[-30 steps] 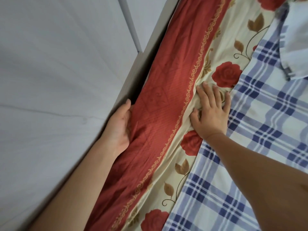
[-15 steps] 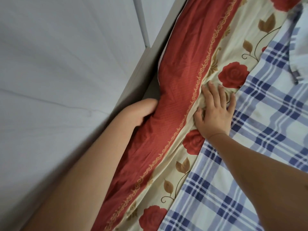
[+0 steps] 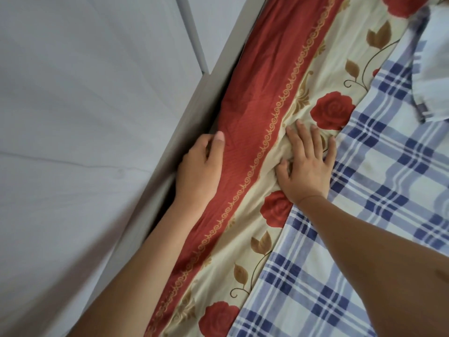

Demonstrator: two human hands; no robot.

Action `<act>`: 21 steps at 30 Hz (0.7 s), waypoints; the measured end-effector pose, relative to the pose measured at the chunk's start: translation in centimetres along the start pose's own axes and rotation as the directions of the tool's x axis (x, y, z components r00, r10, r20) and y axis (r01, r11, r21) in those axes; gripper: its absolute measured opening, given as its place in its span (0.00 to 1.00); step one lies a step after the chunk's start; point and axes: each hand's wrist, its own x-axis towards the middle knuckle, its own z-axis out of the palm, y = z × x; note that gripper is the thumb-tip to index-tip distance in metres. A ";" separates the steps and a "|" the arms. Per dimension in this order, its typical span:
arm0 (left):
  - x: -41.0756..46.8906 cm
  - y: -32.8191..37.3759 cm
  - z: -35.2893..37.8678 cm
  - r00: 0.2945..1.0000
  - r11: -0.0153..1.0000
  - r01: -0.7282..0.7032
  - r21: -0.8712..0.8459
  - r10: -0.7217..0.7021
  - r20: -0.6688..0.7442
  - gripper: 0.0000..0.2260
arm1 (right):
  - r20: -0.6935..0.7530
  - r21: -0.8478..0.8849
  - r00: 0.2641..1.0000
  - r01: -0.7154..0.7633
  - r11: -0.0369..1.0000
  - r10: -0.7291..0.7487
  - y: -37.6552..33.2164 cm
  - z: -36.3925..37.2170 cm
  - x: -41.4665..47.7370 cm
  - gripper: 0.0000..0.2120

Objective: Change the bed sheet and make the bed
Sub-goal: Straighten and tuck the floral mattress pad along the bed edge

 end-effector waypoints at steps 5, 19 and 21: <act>0.6 -2.8 0.7 1.000 0.954 -0.015 0.300 0.021 -0.017 0.24 | -0.008 0.000 1.000 0.011 1.000 -0.011 0.2 0.1 0.0 0.31; 1.9 -4.3 5.9 0.847 0.615 -0.396 0.681 0.532 0.012 0.25 | -0.057 0.029 0.998 0.021 0.999 -0.019 0.3 0.6 -0.3 0.31; 2.6 -5.3 6.2 0.850 0.606 -0.398 0.689 0.526 0.029 0.27 | -0.029 0.013 0.999 0.033 0.999 -0.033 0.1 0.3 -0.2 0.31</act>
